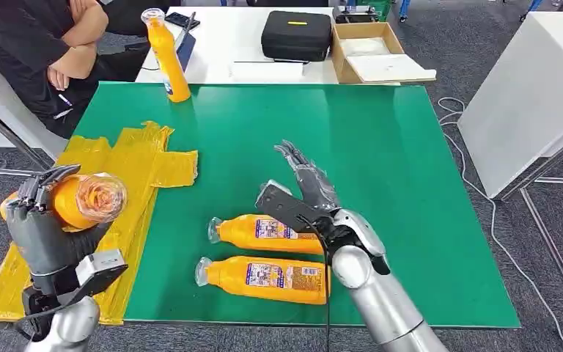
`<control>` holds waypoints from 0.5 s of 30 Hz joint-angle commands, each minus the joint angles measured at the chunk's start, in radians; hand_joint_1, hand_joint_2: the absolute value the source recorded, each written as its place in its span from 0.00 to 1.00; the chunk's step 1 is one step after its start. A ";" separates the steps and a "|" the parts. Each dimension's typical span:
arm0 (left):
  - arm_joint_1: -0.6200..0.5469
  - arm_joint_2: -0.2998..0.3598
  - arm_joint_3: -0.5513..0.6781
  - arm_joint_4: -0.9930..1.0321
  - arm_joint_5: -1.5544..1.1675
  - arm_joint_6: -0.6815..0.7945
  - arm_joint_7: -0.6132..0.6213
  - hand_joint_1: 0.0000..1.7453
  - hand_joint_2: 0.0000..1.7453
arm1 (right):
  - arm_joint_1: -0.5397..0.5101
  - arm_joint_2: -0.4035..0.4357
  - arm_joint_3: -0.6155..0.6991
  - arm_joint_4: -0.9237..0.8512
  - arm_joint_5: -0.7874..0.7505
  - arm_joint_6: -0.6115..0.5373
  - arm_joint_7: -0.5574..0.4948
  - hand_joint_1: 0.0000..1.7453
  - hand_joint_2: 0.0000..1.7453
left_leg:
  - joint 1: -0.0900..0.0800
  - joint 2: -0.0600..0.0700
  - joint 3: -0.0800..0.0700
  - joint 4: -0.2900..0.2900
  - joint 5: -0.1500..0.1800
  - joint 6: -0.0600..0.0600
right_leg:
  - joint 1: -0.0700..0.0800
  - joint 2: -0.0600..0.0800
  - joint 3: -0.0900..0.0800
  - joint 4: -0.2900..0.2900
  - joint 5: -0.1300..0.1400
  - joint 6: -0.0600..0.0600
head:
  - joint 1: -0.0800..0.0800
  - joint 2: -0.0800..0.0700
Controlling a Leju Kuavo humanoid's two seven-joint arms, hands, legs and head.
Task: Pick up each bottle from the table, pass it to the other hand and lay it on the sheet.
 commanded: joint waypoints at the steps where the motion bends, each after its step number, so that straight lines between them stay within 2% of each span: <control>1: -0.089 0.155 -0.079 0.385 -0.252 0.021 0.153 1.00 1.00 | -0.018 -0.065 0.005 -0.086 0.001 0.057 -0.007 0.00 0.00 | -0.001 -0.003 0.003 -0.002 0.001 -0.002 | -0.001 -0.004 0.003 0.000 -0.001 -0.001 | 0.000 0.000; 3: -0.089 0.157 -0.073 0.389 -0.248 0.021 0.146 1.00 1.00 | -0.015 -0.065 0.007 -0.090 0.001 0.058 -0.007 0.00 0.00 | 0.000 -0.003 0.003 -0.001 0.001 -0.002 | 0.000 -0.004 0.003 -0.001 -0.001 -0.001 | 0.000 0.000; 5: -0.094 0.183 -0.096 0.467 -0.357 -0.010 0.196 1.00 1.00 | -0.010 -0.088 0.054 -0.118 0.020 0.078 -0.024 0.00 0.00 | 0.001 -0.003 0.004 -0.001 0.000 -0.003 | 0.000 -0.003 0.004 -0.001 -0.001 -0.001 | 0.000 0.000; 10: -0.104 0.191 -0.108 0.506 -0.359 -0.002 0.202 1.00 1.00 | 0.001 -0.096 0.070 -0.139 0.021 0.079 -0.026 0.00 0.00 | 0.001 -0.002 0.003 -0.001 0.001 -0.002 | 0.000 -0.002 0.003 -0.001 0.000 -0.002 | 0.000 0.000; 11: -0.151 0.220 -0.171 0.706 -0.383 0.021 0.182 1.00 1.00 | 0.020 -0.155 0.159 -0.212 -0.013 0.086 -0.050 0.00 0.00 | 0.000 -0.003 0.007 -0.002 0.000 -0.004 | 0.000 -0.004 0.008 -0.002 -0.001 -0.002 | 0.000 0.000; 15: -0.147 0.229 -0.184 0.729 -0.387 0.021 0.171 1.00 1.00 | 0.025 -0.170 0.170 -0.218 -0.021 0.081 -0.059 0.00 0.00 | 0.000 -0.002 0.004 -0.001 0.000 -0.003 | 0.000 -0.002 0.004 -0.001 0.000 -0.002 | 0.000 0.000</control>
